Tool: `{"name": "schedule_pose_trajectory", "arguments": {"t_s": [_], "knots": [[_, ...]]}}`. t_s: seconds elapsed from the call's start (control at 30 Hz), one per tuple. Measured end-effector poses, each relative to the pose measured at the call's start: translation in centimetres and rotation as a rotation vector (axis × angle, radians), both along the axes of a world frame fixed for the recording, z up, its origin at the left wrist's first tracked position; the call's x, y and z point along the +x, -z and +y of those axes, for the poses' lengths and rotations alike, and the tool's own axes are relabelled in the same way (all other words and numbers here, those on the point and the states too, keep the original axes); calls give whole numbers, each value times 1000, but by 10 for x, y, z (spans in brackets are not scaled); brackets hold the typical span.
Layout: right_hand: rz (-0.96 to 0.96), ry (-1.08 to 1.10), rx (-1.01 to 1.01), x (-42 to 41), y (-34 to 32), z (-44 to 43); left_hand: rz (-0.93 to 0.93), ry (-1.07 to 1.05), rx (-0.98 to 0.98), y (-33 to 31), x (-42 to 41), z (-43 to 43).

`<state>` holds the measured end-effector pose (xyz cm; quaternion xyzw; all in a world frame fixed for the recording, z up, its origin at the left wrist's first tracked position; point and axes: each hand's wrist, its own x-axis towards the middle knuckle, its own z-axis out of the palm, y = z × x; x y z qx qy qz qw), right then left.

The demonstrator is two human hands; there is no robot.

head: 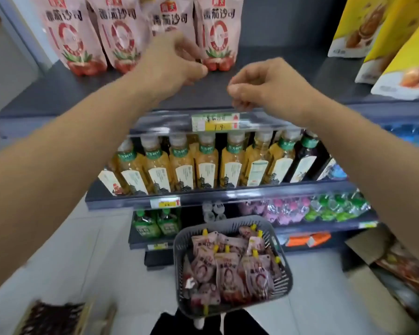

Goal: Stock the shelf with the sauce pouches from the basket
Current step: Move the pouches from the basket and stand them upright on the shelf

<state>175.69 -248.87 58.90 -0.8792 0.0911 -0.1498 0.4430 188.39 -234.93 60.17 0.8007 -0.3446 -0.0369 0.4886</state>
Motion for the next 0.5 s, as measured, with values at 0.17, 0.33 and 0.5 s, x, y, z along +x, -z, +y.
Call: {"name": "schedule_pose_trajectory", "arguments": {"t_s": [0.17, 0.33, 0.5], "knots": [[428, -68, -198, -56, 73, -5, 170, 326, 370, 88, -69, -3], [680, 23, -122, -81, 180, -12, 443, 330, 641, 210, -90, -13], [827, 46, -88, -101, 271, -8, 576, 294, 759, 304, -105, -8]]}}
